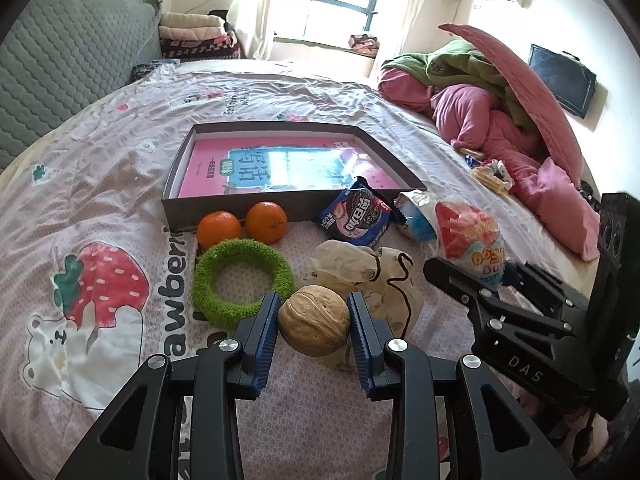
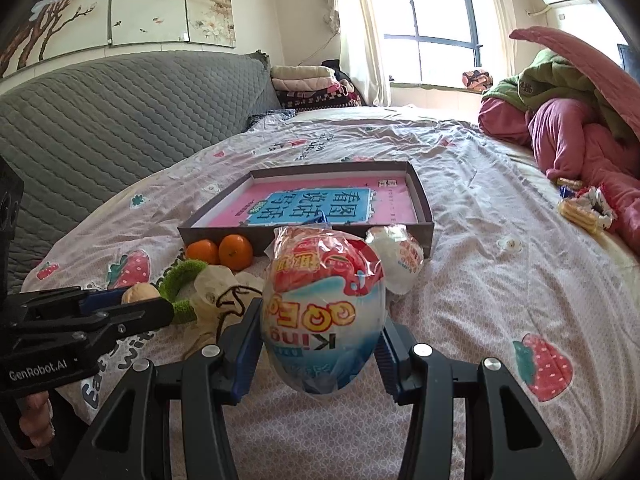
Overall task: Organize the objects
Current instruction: 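Lift and carry the egg package with the right tool while the left carries the walnut over the box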
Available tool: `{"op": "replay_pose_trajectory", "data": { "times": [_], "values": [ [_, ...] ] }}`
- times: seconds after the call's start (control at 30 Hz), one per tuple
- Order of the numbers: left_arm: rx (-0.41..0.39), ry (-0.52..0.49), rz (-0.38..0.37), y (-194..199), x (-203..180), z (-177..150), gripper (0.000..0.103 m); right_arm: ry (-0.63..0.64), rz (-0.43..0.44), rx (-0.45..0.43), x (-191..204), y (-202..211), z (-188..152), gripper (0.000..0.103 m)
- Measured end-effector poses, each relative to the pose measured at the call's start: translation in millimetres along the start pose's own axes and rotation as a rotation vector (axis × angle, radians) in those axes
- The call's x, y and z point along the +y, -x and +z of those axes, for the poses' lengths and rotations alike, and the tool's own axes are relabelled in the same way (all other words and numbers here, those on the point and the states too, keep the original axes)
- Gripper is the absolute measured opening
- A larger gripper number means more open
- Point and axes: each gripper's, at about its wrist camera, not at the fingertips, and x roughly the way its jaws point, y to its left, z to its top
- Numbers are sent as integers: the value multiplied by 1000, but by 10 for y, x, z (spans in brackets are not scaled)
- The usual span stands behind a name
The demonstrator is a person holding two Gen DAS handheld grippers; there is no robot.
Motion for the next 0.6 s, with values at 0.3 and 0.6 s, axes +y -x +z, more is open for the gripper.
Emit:
{"op": "replay_pose_trajectory", "data": {
  "times": [0.3, 0.6],
  "values": [
    [-11, 5, 18, 149, 51, 86, 35, 19, -10, -28, 54, 74, 276, 51],
    [-45, -9, 32, 276, 44, 341, 35, 5, 13, -31, 131, 76, 607, 51]
  ]
}}
